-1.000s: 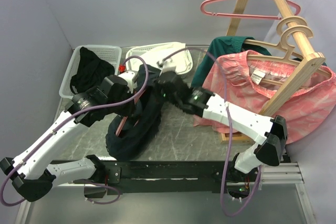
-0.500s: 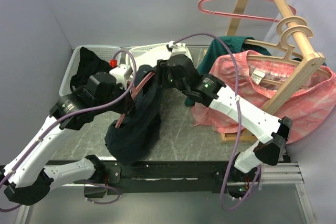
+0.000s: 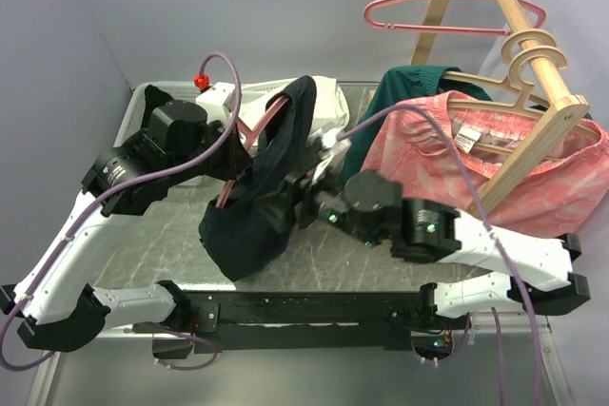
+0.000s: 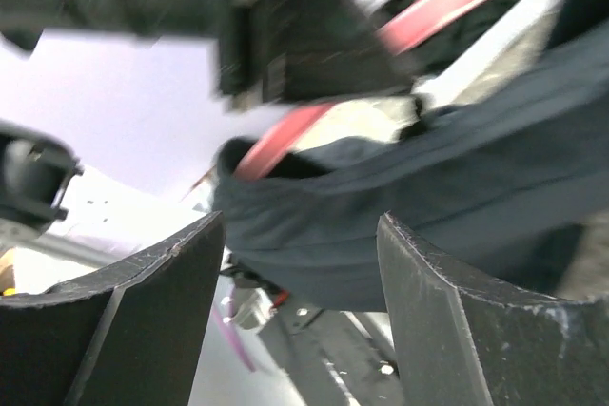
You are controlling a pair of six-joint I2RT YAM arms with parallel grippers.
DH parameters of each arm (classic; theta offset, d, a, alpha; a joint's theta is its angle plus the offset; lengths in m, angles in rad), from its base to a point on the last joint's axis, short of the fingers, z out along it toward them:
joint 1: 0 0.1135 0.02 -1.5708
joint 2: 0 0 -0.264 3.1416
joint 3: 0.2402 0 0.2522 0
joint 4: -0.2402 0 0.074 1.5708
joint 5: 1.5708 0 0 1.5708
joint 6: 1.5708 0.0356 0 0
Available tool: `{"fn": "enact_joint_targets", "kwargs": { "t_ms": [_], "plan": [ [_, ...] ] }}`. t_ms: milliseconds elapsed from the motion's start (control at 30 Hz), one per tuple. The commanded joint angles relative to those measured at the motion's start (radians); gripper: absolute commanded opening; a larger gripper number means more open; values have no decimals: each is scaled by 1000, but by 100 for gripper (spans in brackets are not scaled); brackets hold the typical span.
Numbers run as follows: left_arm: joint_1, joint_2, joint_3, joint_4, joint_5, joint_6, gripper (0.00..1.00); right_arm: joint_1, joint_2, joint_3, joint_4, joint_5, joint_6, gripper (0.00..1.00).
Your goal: Place the shorts on the hanger
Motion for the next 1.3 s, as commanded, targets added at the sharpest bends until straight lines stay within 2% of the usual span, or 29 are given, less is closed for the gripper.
{"fn": "enact_joint_targets", "kwargs": {
  "t_ms": [0,267,433,600,733,900,1000,1033,1100,1167,1267],
  "plan": [
    [2,15,57,64,18,-33,1,65,72,-49,186,63,24,73],
    [2,17,22,116,-9,-125,1,102,196,-2,323,146,-31,75],
    [2,9,5,145,14,-158,1,100,219,-22,395,214,-23,76],
    [2,9,1,169,32,-167,1,91,216,-57,487,202,-10,72],
    [0,8,11,182,27,-164,1,78,227,-60,468,151,45,62],
    [0,-9,-11,225,44,-168,1,58,202,-149,539,85,108,59],
    [0,-16,-27,251,46,-194,1,10,198,-186,582,-7,161,57],
    [0,-19,-33,266,43,-208,1,-13,190,-198,600,-59,185,55],
    [-1,-25,-44,284,52,-213,1,-21,183,-233,649,-70,190,52],
    [0,-23,-48,291,57,-213,1,-21,170,-247,663,-67,185,47],
    [-1,-16,-56,303,61,-204,1,-21,163,-256,672,-93,194,29]
  ]
}}
